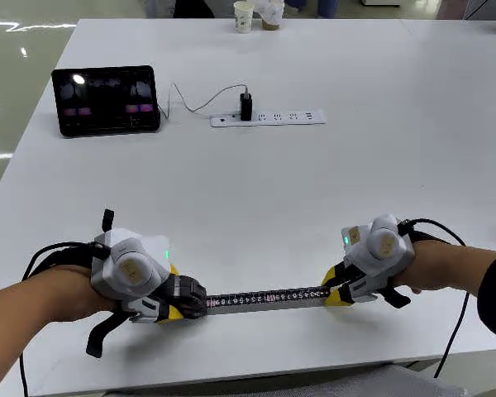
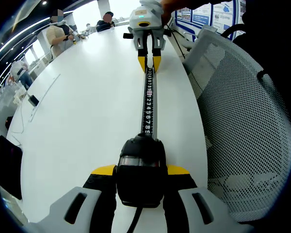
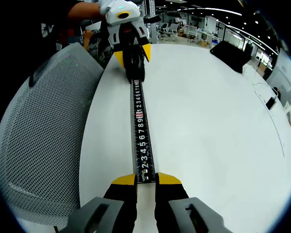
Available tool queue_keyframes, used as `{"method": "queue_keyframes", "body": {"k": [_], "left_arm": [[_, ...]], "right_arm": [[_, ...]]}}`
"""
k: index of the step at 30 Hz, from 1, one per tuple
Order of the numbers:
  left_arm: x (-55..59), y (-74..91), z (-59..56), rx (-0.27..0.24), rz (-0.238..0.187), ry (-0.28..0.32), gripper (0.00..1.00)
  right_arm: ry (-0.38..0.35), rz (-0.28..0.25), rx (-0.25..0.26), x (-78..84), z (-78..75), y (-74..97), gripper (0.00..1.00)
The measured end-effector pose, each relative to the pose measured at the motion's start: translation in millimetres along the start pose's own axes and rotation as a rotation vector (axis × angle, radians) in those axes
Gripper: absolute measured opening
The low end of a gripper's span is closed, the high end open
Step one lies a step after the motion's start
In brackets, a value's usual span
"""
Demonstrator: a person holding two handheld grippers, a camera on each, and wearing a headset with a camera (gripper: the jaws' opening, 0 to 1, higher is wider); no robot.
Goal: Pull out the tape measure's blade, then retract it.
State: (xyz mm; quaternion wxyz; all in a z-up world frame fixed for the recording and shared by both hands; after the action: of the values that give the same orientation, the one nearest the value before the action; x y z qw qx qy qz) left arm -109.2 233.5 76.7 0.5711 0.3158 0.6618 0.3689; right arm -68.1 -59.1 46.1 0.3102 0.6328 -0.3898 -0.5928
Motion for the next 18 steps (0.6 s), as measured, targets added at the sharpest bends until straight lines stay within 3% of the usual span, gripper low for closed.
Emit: {"method": "queue_keyframes", "body": {"k": [18], "left_arm": [[0.8,0.3,0.0,0.001,-0.001,0.000,0.31]], "right_arm": [[-0.006,0.007,0.007,11.4,-3.5,7.2,0.09]]}}
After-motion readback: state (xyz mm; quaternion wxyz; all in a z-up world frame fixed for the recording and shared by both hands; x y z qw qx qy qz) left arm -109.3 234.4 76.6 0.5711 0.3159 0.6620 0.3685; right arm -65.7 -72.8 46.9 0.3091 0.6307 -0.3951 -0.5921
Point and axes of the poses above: the centre of the closed fingertips' face, and the gripper's own axes: y roughly backward along the fingers, z roughly to its left, x roughly out of its underside, the point moved 7 cm from there along y, roughly backward along the fingers, and after that the axes turned 12 degrees about x, right-handed, at the moved point
